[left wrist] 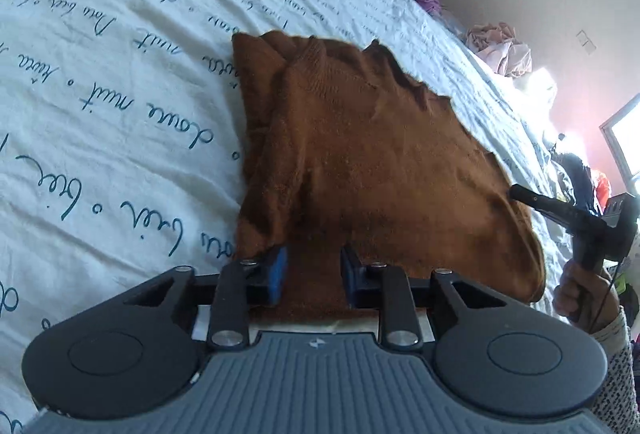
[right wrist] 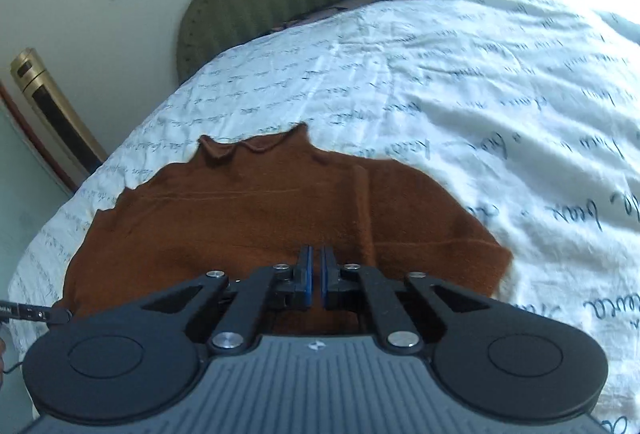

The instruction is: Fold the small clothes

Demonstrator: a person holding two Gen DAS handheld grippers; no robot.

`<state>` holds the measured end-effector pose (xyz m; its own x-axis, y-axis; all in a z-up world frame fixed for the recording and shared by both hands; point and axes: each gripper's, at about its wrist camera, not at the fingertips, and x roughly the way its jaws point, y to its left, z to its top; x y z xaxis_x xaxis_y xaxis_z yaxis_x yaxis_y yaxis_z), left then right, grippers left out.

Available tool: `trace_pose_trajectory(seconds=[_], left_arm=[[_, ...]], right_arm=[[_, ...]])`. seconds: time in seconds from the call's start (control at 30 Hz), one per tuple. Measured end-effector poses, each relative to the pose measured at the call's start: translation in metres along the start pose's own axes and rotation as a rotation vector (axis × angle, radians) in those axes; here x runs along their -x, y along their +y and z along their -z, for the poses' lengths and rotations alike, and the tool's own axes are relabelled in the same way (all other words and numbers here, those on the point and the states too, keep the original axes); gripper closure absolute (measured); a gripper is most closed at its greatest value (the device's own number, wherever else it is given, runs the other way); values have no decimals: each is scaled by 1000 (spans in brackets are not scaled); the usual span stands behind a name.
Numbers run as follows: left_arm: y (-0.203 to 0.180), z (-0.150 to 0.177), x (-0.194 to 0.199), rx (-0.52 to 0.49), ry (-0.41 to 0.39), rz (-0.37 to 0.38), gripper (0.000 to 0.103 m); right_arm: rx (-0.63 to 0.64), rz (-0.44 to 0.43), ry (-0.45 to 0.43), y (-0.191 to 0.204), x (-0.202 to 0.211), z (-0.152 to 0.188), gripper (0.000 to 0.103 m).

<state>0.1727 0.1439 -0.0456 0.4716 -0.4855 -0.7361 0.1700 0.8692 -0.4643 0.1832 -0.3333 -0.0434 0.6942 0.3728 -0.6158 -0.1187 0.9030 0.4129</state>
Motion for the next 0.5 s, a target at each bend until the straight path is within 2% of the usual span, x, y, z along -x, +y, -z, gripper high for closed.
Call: trace_pose_trajectory(seconds=[0.07,0.13,0.2,0.23,0.3,0.37,0.4,0.43,0.5], left_arm=[[-17,-12,2,-19,-42,21,48],[-34,-29,-4,-51,-86,20,35],[-44,-48,-18,-81,-130,-21,23],[-49,-60,-31,-93,-140,-67,16],[-47,-73,-55,-101,-141,-138,15],[-29,-79,-85,-79,-72,-212,13],[-23,-74,-86,-119,-130,-210,11],[-23,-71,-87,-166,-139,-253,11],[-24,-67,-84,-203,-131,-278,10]], right_arm=[[48,-10,17,15,-13,-7,93],[121,39,41,29,-32,-14,91],[155,59,78,37,-53,-18,91],[150,61,95,37,-61,-19,90],[149,79,115,33,-72,-19,90],[127,56,95,19,-68,-16,91],[109,59,83,11,-65,-14,91],[89,58,69,1,-61,-13,91],[-4,22,50,-20,-53,-11,91]])
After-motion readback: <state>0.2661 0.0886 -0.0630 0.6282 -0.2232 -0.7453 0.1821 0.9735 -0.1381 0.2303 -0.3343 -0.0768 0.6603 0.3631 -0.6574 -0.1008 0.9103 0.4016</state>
